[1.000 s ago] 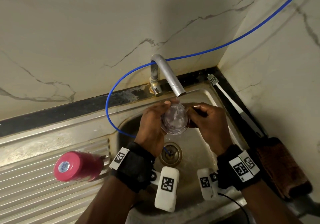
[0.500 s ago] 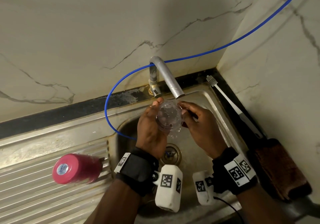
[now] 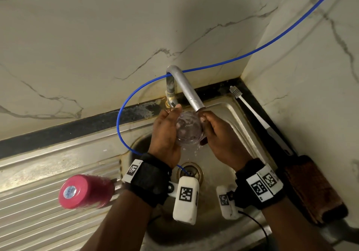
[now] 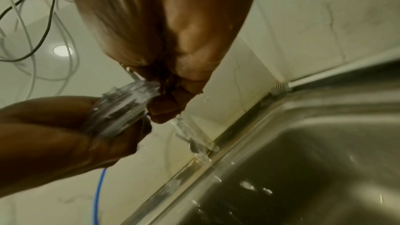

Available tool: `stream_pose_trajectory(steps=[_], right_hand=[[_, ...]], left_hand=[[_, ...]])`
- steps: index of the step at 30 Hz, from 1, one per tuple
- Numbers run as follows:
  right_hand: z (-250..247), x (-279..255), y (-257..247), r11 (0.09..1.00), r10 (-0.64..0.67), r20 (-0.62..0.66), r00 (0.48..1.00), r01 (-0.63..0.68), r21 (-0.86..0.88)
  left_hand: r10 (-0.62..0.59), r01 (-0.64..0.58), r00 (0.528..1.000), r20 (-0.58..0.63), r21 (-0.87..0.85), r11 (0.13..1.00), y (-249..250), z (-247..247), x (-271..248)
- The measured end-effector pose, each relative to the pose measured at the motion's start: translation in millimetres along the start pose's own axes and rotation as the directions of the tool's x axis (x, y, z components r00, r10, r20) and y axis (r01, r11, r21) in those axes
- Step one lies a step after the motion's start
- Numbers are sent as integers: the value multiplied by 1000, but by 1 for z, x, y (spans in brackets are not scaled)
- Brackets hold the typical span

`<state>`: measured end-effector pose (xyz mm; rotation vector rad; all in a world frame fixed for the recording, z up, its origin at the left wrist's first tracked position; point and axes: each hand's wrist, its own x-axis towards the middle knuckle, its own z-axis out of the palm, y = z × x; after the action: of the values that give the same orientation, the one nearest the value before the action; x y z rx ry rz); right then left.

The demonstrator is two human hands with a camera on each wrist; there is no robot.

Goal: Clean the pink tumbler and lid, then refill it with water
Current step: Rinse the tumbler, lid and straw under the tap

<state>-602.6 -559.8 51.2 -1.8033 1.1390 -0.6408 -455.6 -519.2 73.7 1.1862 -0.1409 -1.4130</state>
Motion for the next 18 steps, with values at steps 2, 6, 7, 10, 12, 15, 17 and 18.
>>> stream_pose_trajectory(steps=[2, 6, 7, 10, 12, 15, 17, 18], right_hand=[[5, -5, -1, 989, 47, -6, 999, -46, 138], [13, -15, -6, 949, 133, 12, 991, -131, 286], [14, -17, -6, 941, 146, 30, 989, -148, 304], [16, -19, -6, 929, 134, 72, 988, -151, 338], [17, -20, -7, 924, 100, 86, 991, -125, 362], [16, -20, -6, 915, 82, 53, 995, -96, 392], [13, -20, -2, 906, 81, 9, 997, -78, 415], [12, -20, -1, 893, 90, -3, 996, -79, 442]], left_hand=[[62, -63, 997, -41, -39, 997, -5, 4, 0], [71, -79, 994, -84, -96, 992, -12, 5, -1], [58, -69, 994, -97, -112, 991, -13, 4, -1], [22, -39, 995, -102, -171, 985, -13, 5, -4], [-10, -4, 997, -74, -186, 983, -14, 5, -6], [-60, 55, 998, -23, -160, 986, -15, 2, -7], [-72, 76, 997, 32, -143, 987, -14, 0, -8], [-64, 71, 996, 56, -136, 988, -14, 0, -8]])
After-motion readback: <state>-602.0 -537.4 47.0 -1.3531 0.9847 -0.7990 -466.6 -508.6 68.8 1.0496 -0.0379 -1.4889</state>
